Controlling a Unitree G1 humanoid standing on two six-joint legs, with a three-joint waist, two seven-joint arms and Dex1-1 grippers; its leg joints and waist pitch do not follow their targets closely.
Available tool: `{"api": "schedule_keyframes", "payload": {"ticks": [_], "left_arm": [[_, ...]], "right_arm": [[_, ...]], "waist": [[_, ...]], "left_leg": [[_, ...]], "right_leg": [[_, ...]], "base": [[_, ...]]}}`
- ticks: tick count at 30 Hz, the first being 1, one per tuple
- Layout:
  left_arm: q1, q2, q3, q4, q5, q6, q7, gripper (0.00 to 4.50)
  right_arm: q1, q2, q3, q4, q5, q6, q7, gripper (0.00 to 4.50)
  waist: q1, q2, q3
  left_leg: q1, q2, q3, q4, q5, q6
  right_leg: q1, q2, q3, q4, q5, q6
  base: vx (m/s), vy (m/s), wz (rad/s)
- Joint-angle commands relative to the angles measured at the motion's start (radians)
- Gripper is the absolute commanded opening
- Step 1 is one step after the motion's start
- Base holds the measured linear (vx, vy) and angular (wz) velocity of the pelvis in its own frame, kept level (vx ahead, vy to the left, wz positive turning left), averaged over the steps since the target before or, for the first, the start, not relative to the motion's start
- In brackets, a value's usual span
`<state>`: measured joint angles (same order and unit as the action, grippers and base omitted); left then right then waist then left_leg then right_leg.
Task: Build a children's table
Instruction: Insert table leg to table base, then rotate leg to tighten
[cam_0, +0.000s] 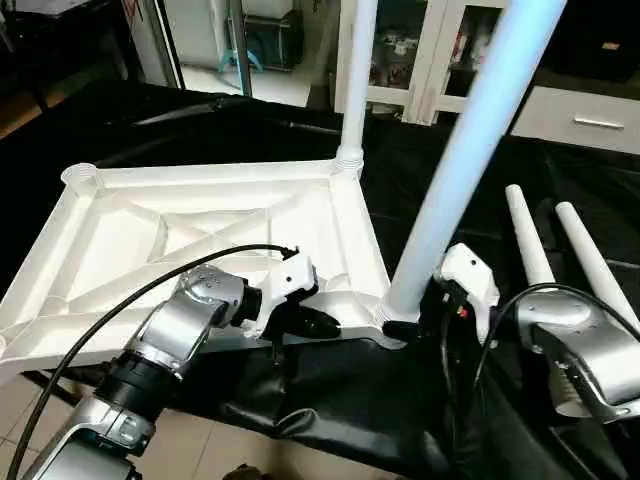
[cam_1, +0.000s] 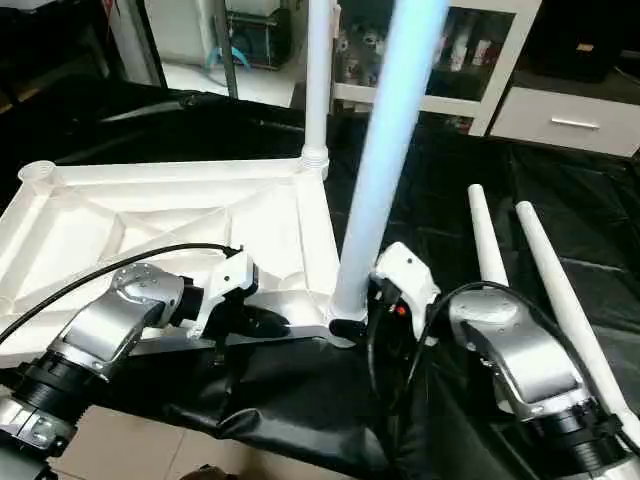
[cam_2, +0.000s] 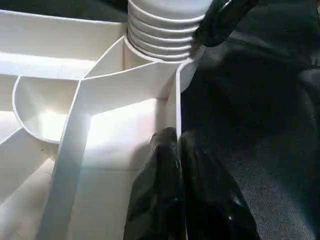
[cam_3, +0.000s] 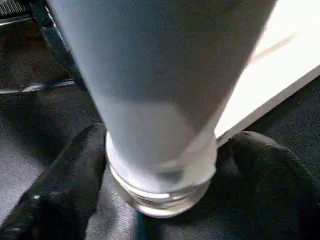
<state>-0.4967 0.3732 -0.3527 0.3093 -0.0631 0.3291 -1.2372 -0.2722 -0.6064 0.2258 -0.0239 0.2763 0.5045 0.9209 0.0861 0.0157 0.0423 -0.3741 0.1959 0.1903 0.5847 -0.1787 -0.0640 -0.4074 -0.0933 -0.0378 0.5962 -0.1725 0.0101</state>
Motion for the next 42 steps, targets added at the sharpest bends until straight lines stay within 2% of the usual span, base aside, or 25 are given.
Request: {"api": "schedule_keyframes", "payload": {"ticks": [1,6,13,17,20,21,22,23,24,25,26,30,35,36,37,40,41,42], "left_arm": [[-0.016,-0.007,-0.005,-0.047,-0.031,-0.022,-0.021,0.0],[-0.016,-0.008,-0.003,-0.045,-0.03,-0.023,-0.021,0.0],[-0.014,-0.009,-0.007,-0.041,-0.03,-0.022,-0.021,0.0],[-0.013,-0.029,-0.001,-0.022,-0.027,-0.013,0.01,0.0],[-0.032,-0.083,0.015,0.04,-0.004,-0.014,0.111,0.0],[-0.032,-0.083,0.015,0.04,-0.004,-0.014,0.111,0.0],[-0.053,-0.127,0.025,0.091,0.016,-0.016,0.19,0.0],[-0.06,-0.141,0.027,0.108,0.022,-0.019,0.214,0.0],[-0.061,-0.143,0.027,0.11,0.023,-0.019,0.216,0.0],[-0.083,-0.18,0.035,0.154,0.04,-0.024,0.287,0.0],[-0.1,-0.202,0.038,0.182,0.049,-0.029,0.329,0.0],[-0.137,-0.254,0.05,0.249,0.071,-0.035,0.431,0.0],[-0.203,-0.325,0.059,0.36,0.123,-0.053,0.577,0.0],[-0.208,-0.331,0.06,0.371,0.125,-0.056,0.582,0.0],[-0.21,-0.334,0.061,0.372,0.124,-0.058,0.578,0.0],[-0.208,-0.328,0.06,0.366,0.122,-0.063,0.563,0.0],[-0.201,-0.316,0.057,0.356,0.119,-0.065,0.541,0.0],[-0.193,-0.304,0.054,0.346,0.117,-0.068,0.522,0.0]], "right_arm": [[-0.018,0.005,-0.004,0.025,-0.019,-0.011,-0.014,3.68],[-0.023,0.01,-0.005,0.035,-0.017,-0.017,-0.012,3.34],[0.0,0.017,-0.006,0.037,-0.019,-0.024,-0.003,2.84],[0.0,0.088,-0.035,0.094,-0.031,-0.028,-0.108,2.75],[-0.021,0.197,-0.07,0.184,-0.051,-0.027,-0.27,2.74],[-0.021,0.197,-0.07,0.184,-0.051,-0.027,-0.27,2.74],[-0.041,0.272,-0.086,0.243,-0.067,-0.037,-0.38,2.74],[-0.05,0.295,-0.091,0.264,-0.075,-0.042,-0.417,2.74],[-0.051,0.297,-0.091,0.266,-0.076,-0.043,-0.419,2.74],[-0.08,0.347,-0.092,0.33,-0.1,-0.065,-0.501,2.74],[-0.102,0.378,-0.093,0.377,-0.122,-0.083,-0.553,2.74],[-0.158,0.449,-0.113,0.488,-0.15,-0.116,-0.683,2.73],[-0.262,0.565,-0.149,0.681,-0.187,-0.188,-0.882,2.73],[-0.276,0.577,-0.153,0.707,-0.189,-0.202,-0.895,2.73],[-0.288,0.591,-0.161,0.725,-0.177,-0.218,-0.884,2.73],[-0.301,0.605,-0.166,0.741,-0.159,-0.257,-0.834,2.73],[-0.3,0.602,-0.167,0.729,-0.145,-0.285,-0.783,2.73],[-0.296,0.591,-0.173,0.713,-0.133,-0.291,-0.754,2.73]], "waist": [[-0.004,-0.007,-0.06],[-0.004,-0.008,-0.062],[-0.005,-0.005,-0.063],[-0.011,-0.006,-0.062],[-0.024,-0.004,-0.06],[-0.029,-0.004,-0.058],[-0.032,-0.008,-0.058],[-0.036,-0.004,-0.054],[-0.041,-0.006,-0.055],[-0.042,-0.003,-0.057],[-0.044,-0.004,-0.054],[-0.049,-0.004,-0.056],[-0.053,0.0,-0.057],[-0.053,-0.001,-0.059],[-0.052,-0.004,-0.058],[-0.051,-0.002,-0.06],[-0.051,-0.009,-0.059],[-0.049,-0.005,-0.059]], "left_leg": [[0.018,0.029,-0.008,-0.067,-0.225,0.025],[0.016,0.027,-0.008,-0.065,-0.206,0.029],[0.017,0.027,-0.007,-0.063,-0.2,0.034],[0.014,0.024,-0.007,-0.063,-0.206,0.029],[0.014,0.022,-0.007,-0.065,-0.24,0.011],[0.015,0.021,-0.01,-0.067,-0.264,-0.003],[0.015,0.021,-0.011,-0.07,-0.282,-0.012],[0.016,0.02,-0.01,-0.071,-0.301,-0.014],[0.018,0.019,-0.013,-0.071,-0.327,-0.025],[0.02,0.019,-0.014,-0.072,-0.332,-0.031],[0.021,0.019,-0.015,-0.073,-0.342,-0.035],[0.019,0.017,-0.016,-0.073,-0.34,-0.034],[0.022,0.014,-0.016,-0.072,-0.353,-0.036],[0.02,0.014,-0.019,-0.073,-0.349,-0.037],[0.019,0.015,-0.018,-0.074,-0.347,-0.031],[0.015,0.016,-0.018,-0.074,-0.333,-0.017],[0.014,0.016,-0.016,-0.074,-0.332,-0.011],[0.014,0.016,-0.017,-0.074,-0.326,-0.005]], "right_leg": [[0.045,-0.038,0.028,-0.061,-0.179,-0.218],[0.047,-0.035,0.028,-0.057,-0.139,-0.223],[0.047,-0.035,0.027,-0.056,-0.129,-0.229],[0.046,-0.035,0.026,-0.057,-0.139,-0.232],[0.042,-0.034,0.026,-0.063,-0.192,-0.223],[0.042,-0.035,0.024,-0.067,-0.232,-0.215],[0.044,-0.035,0.024,-0.07,-0.261,-0.203],[0.037,-0.035,0.025,-0.072,-0.286,-0.199],[0.039,-0.036,0.022,-0.078,-0.337,-0.183],[0.036,-0.037,0.023,-0.079,-0.349,-0.173],[0.034,-0.035,0.022,-0.083,-0.36,-0.169],[0.036,-0.035,0.023,-0.084,-0.348,-0.162],[0.028,-0.037,0.023,-0.088,-0.36,-0.163],[0.034,-0.036,0.022,-0.085,-0.345,-0.162],[0.034,-0.034,0.022,-0.084,-0.319,-0.164],[0.039,-0.036,0.022,-0.079,-0.277,-0.174],[0.04,-0.035,0.022,-0.08,-0.274,-0.175],[0.041,-0.037,0.022,-0.079,-0.276,-0.178]], "base": [[0.0,0.0,0.0],[0.0,0.0,0.0],[0.0,0.0,0.0],[0.0,0.0,0.0],[0.0,0.0,0.0],[0.0,0.0,0.0],[0.0,0.0,0.0],[0.0,0.0,0.0],[0.0,0.0,0.0],[0.0,0.0,0.0],[0.0,0.0,0.0],[0.0,0.0,0.0],[0.0,0.0,0.0],[0.0,0.0,0.0],[0.0,0.0,0.0],[0.0,0.0,0.0],[0.0,0.0,0.0],[0.0,0.0,0.0]]}}
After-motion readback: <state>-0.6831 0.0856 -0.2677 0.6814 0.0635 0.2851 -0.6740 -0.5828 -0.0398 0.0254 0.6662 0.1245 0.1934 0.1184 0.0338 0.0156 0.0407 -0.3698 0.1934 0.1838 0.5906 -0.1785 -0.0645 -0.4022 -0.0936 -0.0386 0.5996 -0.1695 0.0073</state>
